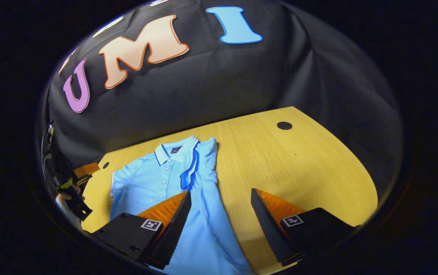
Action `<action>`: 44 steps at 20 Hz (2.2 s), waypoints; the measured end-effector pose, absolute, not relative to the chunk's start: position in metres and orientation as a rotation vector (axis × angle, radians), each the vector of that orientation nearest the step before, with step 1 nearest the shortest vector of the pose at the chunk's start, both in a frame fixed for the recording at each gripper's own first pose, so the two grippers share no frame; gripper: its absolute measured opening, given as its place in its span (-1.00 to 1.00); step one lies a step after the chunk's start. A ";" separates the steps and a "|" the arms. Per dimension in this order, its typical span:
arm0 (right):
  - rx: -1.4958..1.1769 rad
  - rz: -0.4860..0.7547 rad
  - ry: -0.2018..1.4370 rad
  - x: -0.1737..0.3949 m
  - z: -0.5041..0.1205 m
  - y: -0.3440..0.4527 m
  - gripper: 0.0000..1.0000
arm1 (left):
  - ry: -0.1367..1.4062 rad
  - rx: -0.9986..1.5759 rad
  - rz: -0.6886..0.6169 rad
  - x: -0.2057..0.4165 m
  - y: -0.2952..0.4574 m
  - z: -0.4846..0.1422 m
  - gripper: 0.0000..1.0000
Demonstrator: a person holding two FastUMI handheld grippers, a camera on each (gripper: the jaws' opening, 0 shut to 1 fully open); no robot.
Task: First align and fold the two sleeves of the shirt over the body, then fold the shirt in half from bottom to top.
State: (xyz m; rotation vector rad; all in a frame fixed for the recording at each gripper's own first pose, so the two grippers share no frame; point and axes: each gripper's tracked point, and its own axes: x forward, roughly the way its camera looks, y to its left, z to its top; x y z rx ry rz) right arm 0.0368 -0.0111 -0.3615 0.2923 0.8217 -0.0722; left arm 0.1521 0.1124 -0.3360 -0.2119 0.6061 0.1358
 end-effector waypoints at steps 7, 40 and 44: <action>0.290 -0.136 0.847 0.006 -0.366 -0.038 0.96 | 0.734 -0.205 0.186 0.161 0.124 -0.404 0.91; 0.316 -0.133 0.797 -0.033 -0.337 -0.088 0.96 | 0.726 -0.116 -0.054 0.187 -0.040 -0.370 -1.00; 0.317 -0.118 0.804 -0.036 -0.337 -0.093 0.96 | 0.752 -0.127 -0.113 0.180 -0.078 -0.383 -1.00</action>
